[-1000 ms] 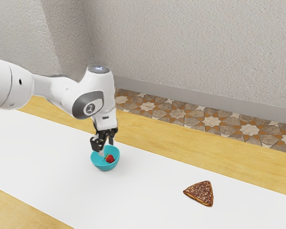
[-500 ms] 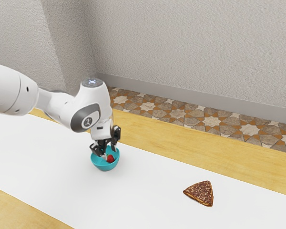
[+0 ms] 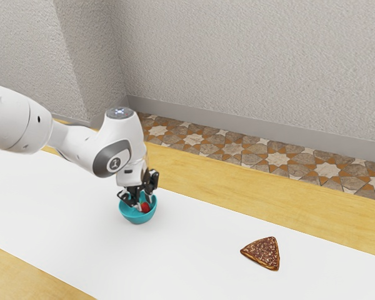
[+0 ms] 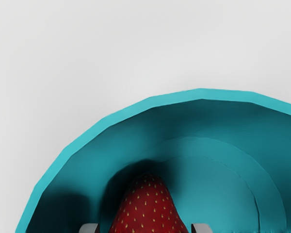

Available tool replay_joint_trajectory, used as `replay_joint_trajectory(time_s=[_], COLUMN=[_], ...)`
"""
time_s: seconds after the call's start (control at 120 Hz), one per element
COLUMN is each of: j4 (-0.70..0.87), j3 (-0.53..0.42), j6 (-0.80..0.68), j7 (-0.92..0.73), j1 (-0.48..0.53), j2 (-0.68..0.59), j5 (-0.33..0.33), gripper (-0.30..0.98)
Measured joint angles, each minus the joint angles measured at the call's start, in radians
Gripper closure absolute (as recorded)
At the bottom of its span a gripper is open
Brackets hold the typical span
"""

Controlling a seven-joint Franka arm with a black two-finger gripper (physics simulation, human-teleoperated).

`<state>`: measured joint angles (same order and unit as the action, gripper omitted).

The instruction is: Take strawberry from the bowl

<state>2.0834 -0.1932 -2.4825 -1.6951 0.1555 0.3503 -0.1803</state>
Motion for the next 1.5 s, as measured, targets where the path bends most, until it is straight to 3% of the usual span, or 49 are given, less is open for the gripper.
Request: replay_joint_trajectory(time_s=[0.55, 0.758, 0.9, 1.0, 1.142, 1.375, 1.5], j4=[0.012, 0.015, 0.056, 0.056, 0.020, -0.007, -0.009], j3=[0.001, 0.001, -0.009, -0.069, -0.185, -0.217, -0.213], j6=[-0.004, -0.014, -0.008, -0.002, -0.006, 0.011, 0.025], j7=[-0.054, -0.065, -0.064, -0.056, -0.035, 0.006, 0.064], j1=[0.004, 0.011, -0.044, -0.086, -0.118, -0.124, -0.162], j2=[0.012, -0.008, -0.165, -0.198, -0.132, -0.130, -0.179], j5=[0.001, 0.008, 0.013, 0.017, 0.029, 0.067, 0.093], gripper=[0.51, 0.70, 0.77, 0.79, 0.79, 0.35, 0.20])
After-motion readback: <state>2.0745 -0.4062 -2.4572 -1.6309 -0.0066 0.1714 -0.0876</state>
